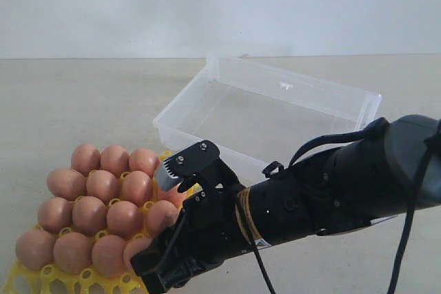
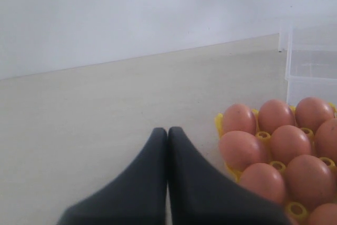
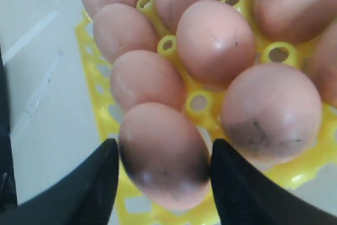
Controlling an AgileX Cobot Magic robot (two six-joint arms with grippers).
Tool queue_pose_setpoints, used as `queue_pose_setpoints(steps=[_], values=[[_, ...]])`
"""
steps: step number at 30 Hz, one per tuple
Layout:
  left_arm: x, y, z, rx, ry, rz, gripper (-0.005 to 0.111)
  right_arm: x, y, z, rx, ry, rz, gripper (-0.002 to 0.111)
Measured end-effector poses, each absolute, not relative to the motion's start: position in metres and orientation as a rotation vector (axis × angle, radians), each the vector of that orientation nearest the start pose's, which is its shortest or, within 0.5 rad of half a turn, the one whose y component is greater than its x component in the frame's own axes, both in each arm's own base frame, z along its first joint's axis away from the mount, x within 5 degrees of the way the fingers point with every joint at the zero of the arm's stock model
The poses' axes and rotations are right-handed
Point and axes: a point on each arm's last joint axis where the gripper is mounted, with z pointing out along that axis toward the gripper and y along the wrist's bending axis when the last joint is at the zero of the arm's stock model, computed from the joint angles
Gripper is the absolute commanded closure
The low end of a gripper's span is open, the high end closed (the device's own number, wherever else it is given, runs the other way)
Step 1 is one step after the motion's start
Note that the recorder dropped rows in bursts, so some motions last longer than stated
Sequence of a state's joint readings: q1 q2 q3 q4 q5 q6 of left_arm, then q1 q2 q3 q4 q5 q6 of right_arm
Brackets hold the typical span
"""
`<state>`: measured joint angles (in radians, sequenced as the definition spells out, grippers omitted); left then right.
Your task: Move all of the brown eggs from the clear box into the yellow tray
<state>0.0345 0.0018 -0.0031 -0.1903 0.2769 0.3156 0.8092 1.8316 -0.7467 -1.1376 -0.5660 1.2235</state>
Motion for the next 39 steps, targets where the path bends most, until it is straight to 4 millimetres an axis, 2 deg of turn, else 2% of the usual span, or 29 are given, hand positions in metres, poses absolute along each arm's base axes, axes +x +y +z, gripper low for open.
queue_pose_setpoints(steps=[11,15,16,17,19,20,22,25,27,29,31,33,36,39], values=[[0.055,-0.003,0.190,0.124,1.750,0.076,0.111,0.193,0.262,0.146,-1.046,2.165,1.003,0.057],[0.055,-0.003,0.190,0.124,1.750,0.076,0.111,0.191,0.257,0.179,-1.025,2.064,0.994,0.058],[0.055,-0.003,0.190,0.124,1.750,0.076,0.111,0.191,0.254,0.194,-1.011,2.026,0.966,0.059],[0.055,-0.003,0.190,0.124,1.750,0.076,0.111,0.191,0.252,0.199,-1.009,2.011,0.945,0.067],[0.055,-0.003,0.190,0.124,1.750,0.076,0.111,0.195,0.237,0.221,-1.031,1.939,0.713,0.089],[0.055,-0.003,0.190,0.124,1.750,0.076,0.111,0.199,0.231,0.228,-1.040,1.918,0.594,0.107],[0.055,-0.003,0.190,0.124,1.750,0.076,0.111,0.212,0.215,0.251,-1.126,1.817,0.219,0.108],[0.055,-0.003,0.190,0.124,1.750,0.076,0.111,0.232,0.189,0.297,-1.278,1.606,-0.421,0.108],[0.055,-0.003,0.190,0.124,1.750,0.076,0.111,0.239,0.177,0.313,-1.290,1.539,-0.676,0.108],[0.055,-0.003,0.190,0.124,1.750,0.076,0.111,0.244,0.163,0.324,-1.208,1.542,-0.819,0.108],[0.055,-0.003,0.190,0.124,1.750,0.076,0.111,0.246,0.145,0.337,-1.031,1.596,-0.812,0.108],[0.055,-0.003,0.190,0.124,1.750,0.076,0.111,0.238,0.125,0.356,-0.798,1.630,-0.677,0.108],[0.055,-0.003,0.190,0.124,1.750,0.076,0.111,0.211,0.096,0.389,-0.598,1.559,-0.453,0.108],[0.055,-0.003,0.190,0.124,1.750,0.076,0.111,0.176,0.076,0.412,-0.532,1.448,-0.270,0.108]])
